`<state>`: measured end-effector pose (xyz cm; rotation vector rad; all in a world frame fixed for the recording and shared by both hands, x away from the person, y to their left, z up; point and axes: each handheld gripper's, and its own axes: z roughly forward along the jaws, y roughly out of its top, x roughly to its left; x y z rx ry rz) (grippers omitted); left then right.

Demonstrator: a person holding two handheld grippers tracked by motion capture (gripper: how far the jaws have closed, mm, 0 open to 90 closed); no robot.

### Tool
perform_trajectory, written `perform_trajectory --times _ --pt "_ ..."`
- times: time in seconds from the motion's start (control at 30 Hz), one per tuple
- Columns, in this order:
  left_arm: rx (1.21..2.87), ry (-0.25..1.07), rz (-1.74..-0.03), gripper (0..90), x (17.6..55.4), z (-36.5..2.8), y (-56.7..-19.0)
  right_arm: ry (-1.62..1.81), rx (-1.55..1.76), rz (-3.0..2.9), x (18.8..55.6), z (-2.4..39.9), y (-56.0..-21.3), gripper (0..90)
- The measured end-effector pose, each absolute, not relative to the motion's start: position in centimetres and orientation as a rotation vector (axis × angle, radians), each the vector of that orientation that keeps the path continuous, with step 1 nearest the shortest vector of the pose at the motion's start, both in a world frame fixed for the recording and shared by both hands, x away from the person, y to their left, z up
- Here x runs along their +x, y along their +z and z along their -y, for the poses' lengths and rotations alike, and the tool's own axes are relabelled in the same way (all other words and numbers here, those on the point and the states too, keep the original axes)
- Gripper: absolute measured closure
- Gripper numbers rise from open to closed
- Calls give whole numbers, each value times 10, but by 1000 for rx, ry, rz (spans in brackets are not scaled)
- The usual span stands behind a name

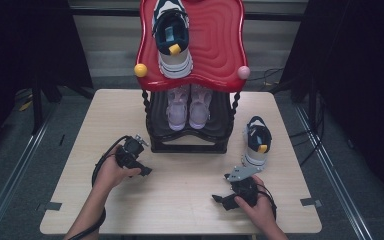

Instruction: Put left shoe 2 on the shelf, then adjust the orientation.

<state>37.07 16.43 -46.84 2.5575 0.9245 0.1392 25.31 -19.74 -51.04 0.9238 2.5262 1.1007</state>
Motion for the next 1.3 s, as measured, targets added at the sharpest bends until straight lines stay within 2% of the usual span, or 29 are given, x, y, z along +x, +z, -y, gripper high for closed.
perform_trajectory --times 0.17,0.4,0.47,1.1,1.3 --pt "2492 209 -950 209 367 -164 -481 1101 924 -2526 253 197 -510 124" --pt "2382 239 -971 184 362 -167 -491 1107 921 -2526 253 197 -510 125" --pt "2377 256 -961 156 360 -166 -493 1105 914 -2527 252 198 -511 124" --pt "2188 373 -932 93 343 -175 -510 1101 917 -2530 252 198 -510 124" --pt "2194 370 -930 73 343 -174 -510 1101 913 -2535 252 198 -510 123"
